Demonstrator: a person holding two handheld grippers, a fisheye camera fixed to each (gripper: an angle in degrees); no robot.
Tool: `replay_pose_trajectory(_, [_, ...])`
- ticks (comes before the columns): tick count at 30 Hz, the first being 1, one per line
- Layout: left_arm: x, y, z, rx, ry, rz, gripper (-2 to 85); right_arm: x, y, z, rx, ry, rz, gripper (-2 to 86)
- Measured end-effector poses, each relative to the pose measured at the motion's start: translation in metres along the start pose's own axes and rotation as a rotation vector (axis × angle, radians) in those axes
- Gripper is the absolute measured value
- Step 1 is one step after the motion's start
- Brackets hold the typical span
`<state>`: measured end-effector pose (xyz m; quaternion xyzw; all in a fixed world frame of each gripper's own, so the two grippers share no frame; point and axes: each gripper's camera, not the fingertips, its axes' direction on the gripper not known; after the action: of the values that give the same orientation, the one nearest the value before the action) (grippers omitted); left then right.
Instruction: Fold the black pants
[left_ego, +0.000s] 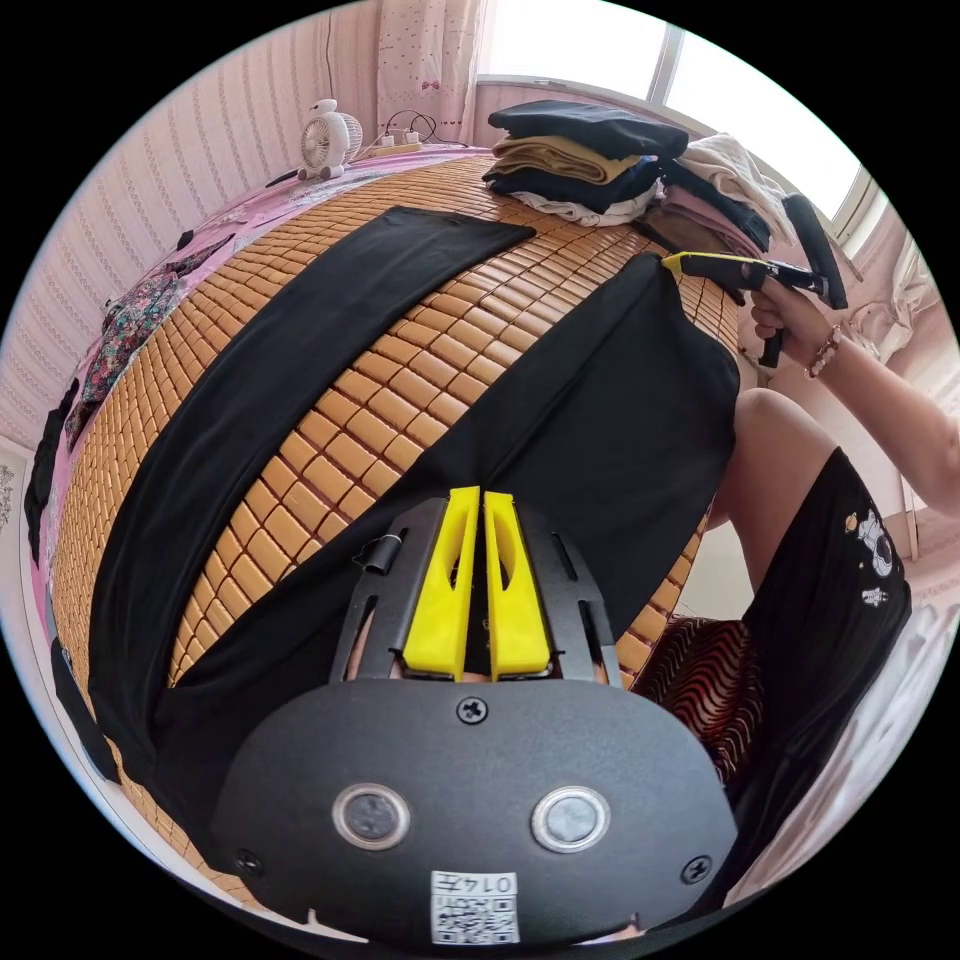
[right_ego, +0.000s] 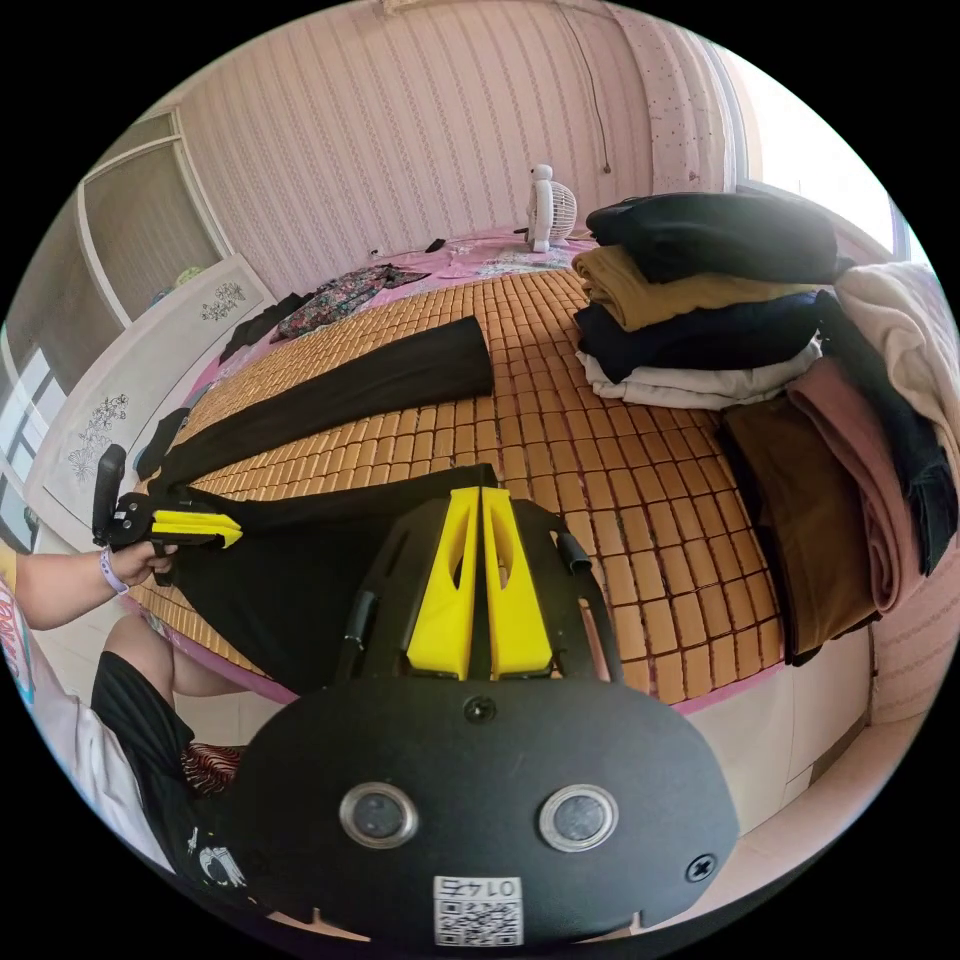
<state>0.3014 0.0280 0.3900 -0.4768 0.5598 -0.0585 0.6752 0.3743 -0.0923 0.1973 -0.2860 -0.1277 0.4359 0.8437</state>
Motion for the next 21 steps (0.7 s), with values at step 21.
replay_pose_trajectory(21, [-0.024,-0.019,-0.058,0.126,-0.053,-0.048,-0.2,-0.005,-0.015,-0.01,-0.112,-0.024,0.022,4.4])
